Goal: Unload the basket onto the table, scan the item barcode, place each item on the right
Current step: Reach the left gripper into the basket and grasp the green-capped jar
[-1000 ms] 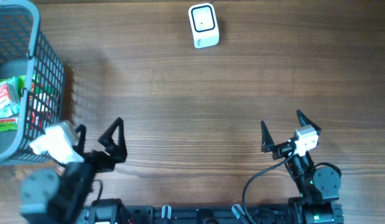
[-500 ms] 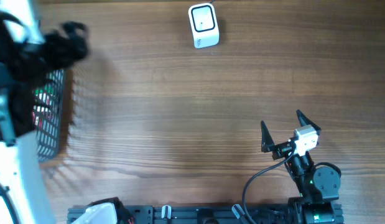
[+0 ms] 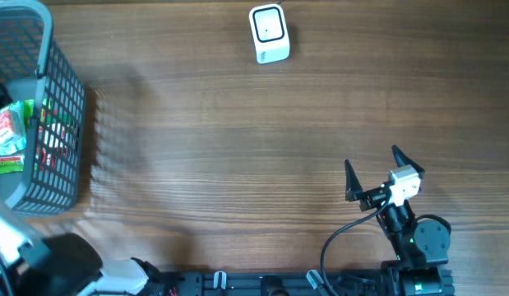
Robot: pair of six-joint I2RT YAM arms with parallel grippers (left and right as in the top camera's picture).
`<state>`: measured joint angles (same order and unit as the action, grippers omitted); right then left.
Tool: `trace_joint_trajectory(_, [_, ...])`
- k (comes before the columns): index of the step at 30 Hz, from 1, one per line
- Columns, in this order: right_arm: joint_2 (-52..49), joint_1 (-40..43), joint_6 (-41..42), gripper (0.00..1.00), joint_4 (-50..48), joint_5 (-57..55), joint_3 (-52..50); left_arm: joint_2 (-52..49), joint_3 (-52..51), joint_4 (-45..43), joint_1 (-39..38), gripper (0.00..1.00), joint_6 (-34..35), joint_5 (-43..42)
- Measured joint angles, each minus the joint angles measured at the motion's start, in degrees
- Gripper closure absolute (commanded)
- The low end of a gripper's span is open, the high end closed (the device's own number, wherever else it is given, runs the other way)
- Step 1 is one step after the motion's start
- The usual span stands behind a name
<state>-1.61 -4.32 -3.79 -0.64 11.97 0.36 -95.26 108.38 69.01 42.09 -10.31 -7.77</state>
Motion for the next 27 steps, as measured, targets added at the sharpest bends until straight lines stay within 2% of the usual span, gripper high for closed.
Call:
trace_joint_trajectory(5, [0.0, 0.0, 0.0, 0.0, 0.0, 0.0, 0.0, -6.25, 0.0, 0.46, 0.04, 0.07, -6.91, -0.02])
trace_joint_trajectory(11, [0.0, 0.0, 0.0, 0.0, 0.0, 0.0, 0.0, -14.14, 0.0, 0.44, 0.04, 0.05, -13.07, -0.35])
trace_joint_trajectory(16, [0.0, 0.0, 0.0, 0.0, 0.0, 0.0, 0.0, -19.58, 0.0, -0.48, 0.02, 0.11, -17.94, -4.9])
trace_joint_trajectory(27, [0.0, 0.0, 0.0, 0.0, 0.0, 0.0, 0.0, -28.55, -0.26, -2.54, 0.02, 0.17, -19.98, -10.08])
